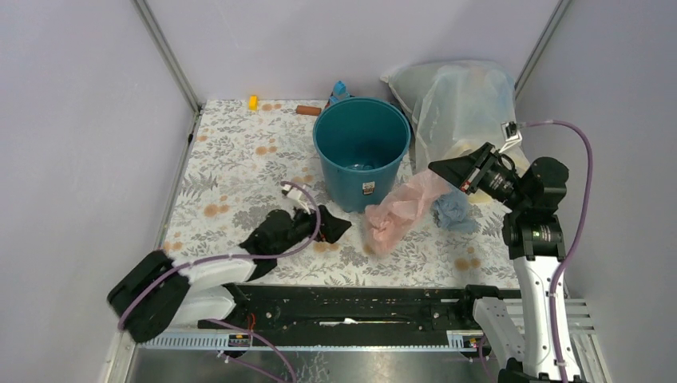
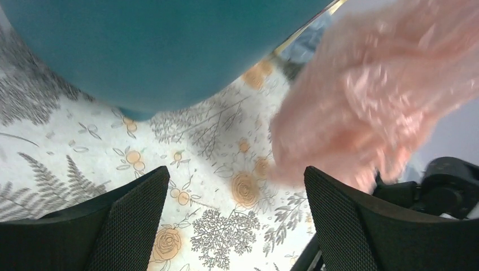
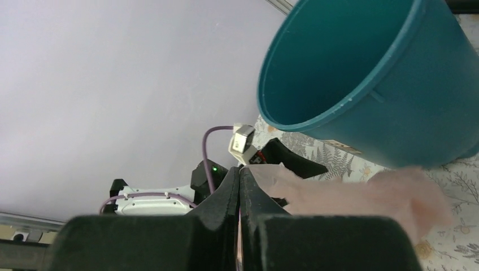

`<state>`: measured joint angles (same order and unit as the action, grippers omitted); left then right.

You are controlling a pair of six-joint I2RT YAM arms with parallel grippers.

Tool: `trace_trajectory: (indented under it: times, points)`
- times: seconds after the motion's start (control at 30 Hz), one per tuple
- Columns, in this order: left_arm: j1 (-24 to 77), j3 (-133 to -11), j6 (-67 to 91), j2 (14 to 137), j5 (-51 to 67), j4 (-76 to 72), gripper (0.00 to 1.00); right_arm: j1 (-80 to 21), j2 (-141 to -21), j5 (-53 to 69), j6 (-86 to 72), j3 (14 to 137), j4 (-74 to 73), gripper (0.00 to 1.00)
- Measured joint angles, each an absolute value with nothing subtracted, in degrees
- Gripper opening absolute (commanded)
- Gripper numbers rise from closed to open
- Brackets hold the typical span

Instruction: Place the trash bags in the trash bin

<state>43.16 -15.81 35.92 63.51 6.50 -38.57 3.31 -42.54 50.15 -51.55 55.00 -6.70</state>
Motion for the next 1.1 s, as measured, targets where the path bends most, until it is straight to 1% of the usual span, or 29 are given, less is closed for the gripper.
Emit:
trace_trajectory:
  times: [0.1, 0.2, 0.27, 0.37, 0.5, 0.57, 0.67, 0.73, 0.8, 0.93, 0.97, 1.0, 1.07, 1.1]
  points:
    - [46.13, -18.79, 37.08, 73.45, 3.40, -40.60, 0.93, 2.87, -43.92, 49.50, -51.46, 53.71, -6.07, 0.00]
    - [46.85, -25.69, 38.15, 82.32, 1.74, -40.93, 0.94, 0.38, -45.15, 47.59, -50.52, 53.34, -5.96, 0.00]
    - [45.84, -31.88, 39.09, 87.11, 1.32, -39.99, 0.98, -2.90, -45.91, 46.19, -49.17, 53.34, -6.04, 0.00]
    - [44.36, -37.67, 38.98, 90.43, 0.30, -39.40, 0.99, -8.95, -47.48, 43.24, -46.78, 53.39, -7.09, 0.00]
    - [41.06, -45.67, 38.39, 93.19, 1.06, -34.70, 0.99, -19.73, -52.36, 38.17, -43.86, 53.56, -8.56, 0.00]
    - [39.72, -47.35, 37.36, 93.27, 1.43, -33.30, 0.99, -22.83, -54.59, 35.90, -43.05, 53.74, -9.32, 0.00]
    - [38.54, -45.56, 36.12, 90.50, 1.30, -31.64, 0.99, -26.94, -57.04, 31.88, -42.24, 54.35, -10.24, 0.00]
    - [38.57, -41.63, 35.66, 85.80, 1.13, -30.22, 0.99, -29.52, -57.60, 29.47, -42.09, 54.65, -10.09, 0.00]
    - [38.79, -35.55, 35.40, 77.32, 0.49, -28.18, 0.99, -32.18, -58.17, 27.27, -42.04, 55.31, -9.76, 0.00]
    - [38.96, -27.46, 35.09, 59.88, -1.39, -23.20, 0.99, -38.24, -62.02, 23.24, -42.17, 57.17, -6.92, 0.00]
    - [38.96, -25.96, 34.98, 54.96, -1.83, -21.19, 0.99, -39.48, -63.35, 22.50, -42.28, 57.49, -6.04, 0.03]
    - [38.94, -24.93, 34.94, 50.57, -2.02, -19.29, 0.99, -40.75, -64.82, 21.58, -42.41, 57.78, -5.13, 0.11]
    - [38.94, -23.59, 34.89, 43.11, -2.00, -15.86, 0.99, -43.16, -68.16, 20.23, -42.48, 58.33, -3.18, 0.31]
    - [38.94, -22.98, 34.85, 39.55, -1.76, -14.22, 0.99, -44.25, -69.71, 19.92, -42.44, 58.59, -2.33, 0.45]
